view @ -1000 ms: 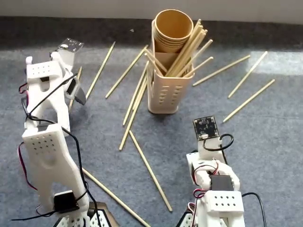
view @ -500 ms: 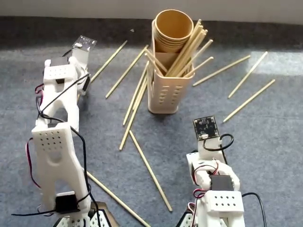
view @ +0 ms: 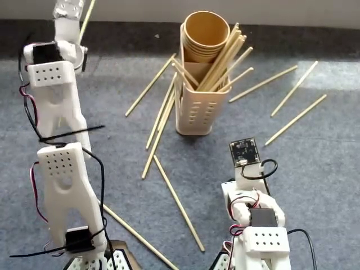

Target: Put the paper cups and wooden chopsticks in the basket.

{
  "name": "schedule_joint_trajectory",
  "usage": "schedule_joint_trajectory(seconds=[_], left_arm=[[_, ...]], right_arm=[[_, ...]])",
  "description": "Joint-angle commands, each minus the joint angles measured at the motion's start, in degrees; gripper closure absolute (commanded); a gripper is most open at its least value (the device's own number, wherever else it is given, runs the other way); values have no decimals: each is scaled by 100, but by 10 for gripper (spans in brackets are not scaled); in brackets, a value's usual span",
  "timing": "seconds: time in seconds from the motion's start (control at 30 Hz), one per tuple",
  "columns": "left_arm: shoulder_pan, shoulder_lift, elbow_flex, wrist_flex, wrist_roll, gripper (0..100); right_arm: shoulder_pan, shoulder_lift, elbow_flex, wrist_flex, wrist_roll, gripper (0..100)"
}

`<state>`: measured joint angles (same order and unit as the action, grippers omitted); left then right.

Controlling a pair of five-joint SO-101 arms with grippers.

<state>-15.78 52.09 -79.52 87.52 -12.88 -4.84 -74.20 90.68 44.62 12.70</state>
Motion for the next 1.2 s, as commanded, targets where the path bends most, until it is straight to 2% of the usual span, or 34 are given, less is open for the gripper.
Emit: schedule_joint_trajectory(seconds=[0.0,0.13,0.27,0.5,0.63,0.87,1.17], left_arm=[[760,-593,-1534,352,149,994],[1385,-1516,-1525,220,343,994],[2132,-2105,-1473,-651,1055,994],[3600,-2281,-1481,-1187,1741,994],[4110,-2273,-1473,-1433,2189,994],[4347,-2264,-1473,-1609,2242,994],[4057,-1859,-1103,-1600,2233,993]], right_arm=[[40,-66,-31,-101,62,855],[40,-66,-40,-101,62,855],[40,-66,-48,-101,62,855],[40,-66,-48,-101,62,855],[40,-66,-40,-101,62,855],[40,-66,-40,-101,62,855],[40,-66,-31,-101,62,855]])
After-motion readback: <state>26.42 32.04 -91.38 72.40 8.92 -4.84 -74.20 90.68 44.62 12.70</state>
